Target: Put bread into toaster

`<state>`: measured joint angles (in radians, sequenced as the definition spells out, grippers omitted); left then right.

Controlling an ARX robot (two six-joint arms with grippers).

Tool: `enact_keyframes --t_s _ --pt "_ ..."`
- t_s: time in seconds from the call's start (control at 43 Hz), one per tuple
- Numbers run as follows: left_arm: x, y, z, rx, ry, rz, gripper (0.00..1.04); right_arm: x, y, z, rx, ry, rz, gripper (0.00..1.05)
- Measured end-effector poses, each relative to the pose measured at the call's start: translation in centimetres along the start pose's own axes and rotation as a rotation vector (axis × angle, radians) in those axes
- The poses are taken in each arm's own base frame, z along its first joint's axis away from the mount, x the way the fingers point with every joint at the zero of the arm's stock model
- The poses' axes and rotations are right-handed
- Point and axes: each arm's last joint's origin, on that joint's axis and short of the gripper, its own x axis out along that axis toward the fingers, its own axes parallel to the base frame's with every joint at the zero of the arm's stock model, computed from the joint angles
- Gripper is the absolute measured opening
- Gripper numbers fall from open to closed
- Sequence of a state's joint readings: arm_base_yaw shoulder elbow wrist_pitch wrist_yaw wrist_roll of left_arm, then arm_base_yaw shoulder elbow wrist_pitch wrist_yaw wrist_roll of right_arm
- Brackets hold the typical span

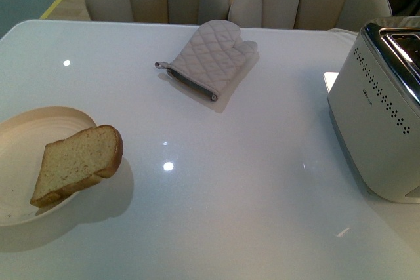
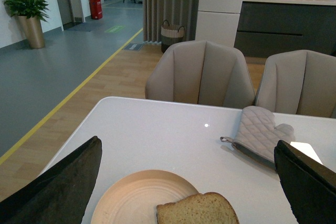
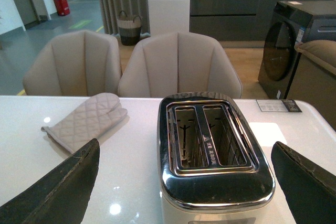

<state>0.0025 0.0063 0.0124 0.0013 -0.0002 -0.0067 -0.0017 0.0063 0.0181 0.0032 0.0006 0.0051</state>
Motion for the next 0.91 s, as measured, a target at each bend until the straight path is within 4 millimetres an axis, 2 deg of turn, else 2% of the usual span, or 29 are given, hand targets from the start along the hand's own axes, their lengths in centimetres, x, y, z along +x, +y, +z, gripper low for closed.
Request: enact_keyframes --t_s 0.651,0.721,0.791,0.86,0.907 --pt "0.0 0.0 0.0 -0.005 0.008 0.001 0.98 0.0 0.0 0.0 0.000 0.000 0.000 0.96" --pt "0.0 -0.1 0.0 -0.121 0.188 0.014 0.98 0.0 0.0 0.0 0.000 0.000 0.000 0.96" --pt "0.4 -0.1 0.4 -0.311 0.369 0.043 0.98 0.0 0.0 0.0 0.000 0.000 0.000 0.96" --pt "1.7 0.2 1.7 -0.481 0.392 0.084 0.98 0.0 0.0 0.0 0.000 0.000 0.000 0.96" --pt "2.8 0.6 2.7 -0.530 0.375 0.096 0.98 0.0 0.0 0.0 0.000 0.000 0.000 0.96"
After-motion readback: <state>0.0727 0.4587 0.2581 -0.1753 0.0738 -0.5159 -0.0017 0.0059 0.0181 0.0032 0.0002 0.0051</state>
